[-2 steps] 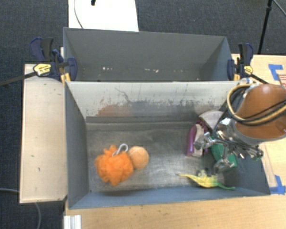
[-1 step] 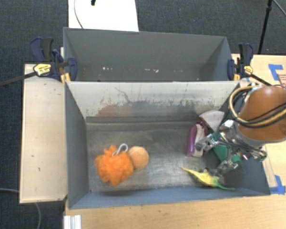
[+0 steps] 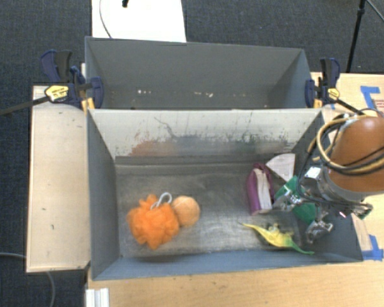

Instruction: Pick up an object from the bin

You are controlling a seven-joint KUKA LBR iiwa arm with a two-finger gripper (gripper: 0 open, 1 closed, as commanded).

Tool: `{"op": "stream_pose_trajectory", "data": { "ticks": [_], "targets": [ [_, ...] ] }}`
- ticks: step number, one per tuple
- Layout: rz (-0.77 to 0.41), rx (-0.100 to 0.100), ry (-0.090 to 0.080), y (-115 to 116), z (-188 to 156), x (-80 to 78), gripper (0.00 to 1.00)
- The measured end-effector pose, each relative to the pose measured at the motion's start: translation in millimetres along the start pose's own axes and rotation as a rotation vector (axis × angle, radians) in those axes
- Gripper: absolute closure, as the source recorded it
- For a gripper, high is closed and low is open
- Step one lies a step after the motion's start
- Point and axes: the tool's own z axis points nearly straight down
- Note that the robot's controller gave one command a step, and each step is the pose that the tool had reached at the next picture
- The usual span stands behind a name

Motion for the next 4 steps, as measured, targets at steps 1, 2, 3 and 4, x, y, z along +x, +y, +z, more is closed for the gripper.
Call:
{"op": "stream_pose_trajectory", "data": {
  "ticks": [1,2,3,4],
  "targets": [
    [-0.107,0.002,0.01,-24,1,-11.7,0.0],
    [0.069,0.025,0.029,-1,6,-47.6,1.0],
    [0.069,0.025,0.028,-1,7,-47.7,1.0],
    [0.05,0.005,0.009,35,-34,-11.4,1.0]
  ]
}}
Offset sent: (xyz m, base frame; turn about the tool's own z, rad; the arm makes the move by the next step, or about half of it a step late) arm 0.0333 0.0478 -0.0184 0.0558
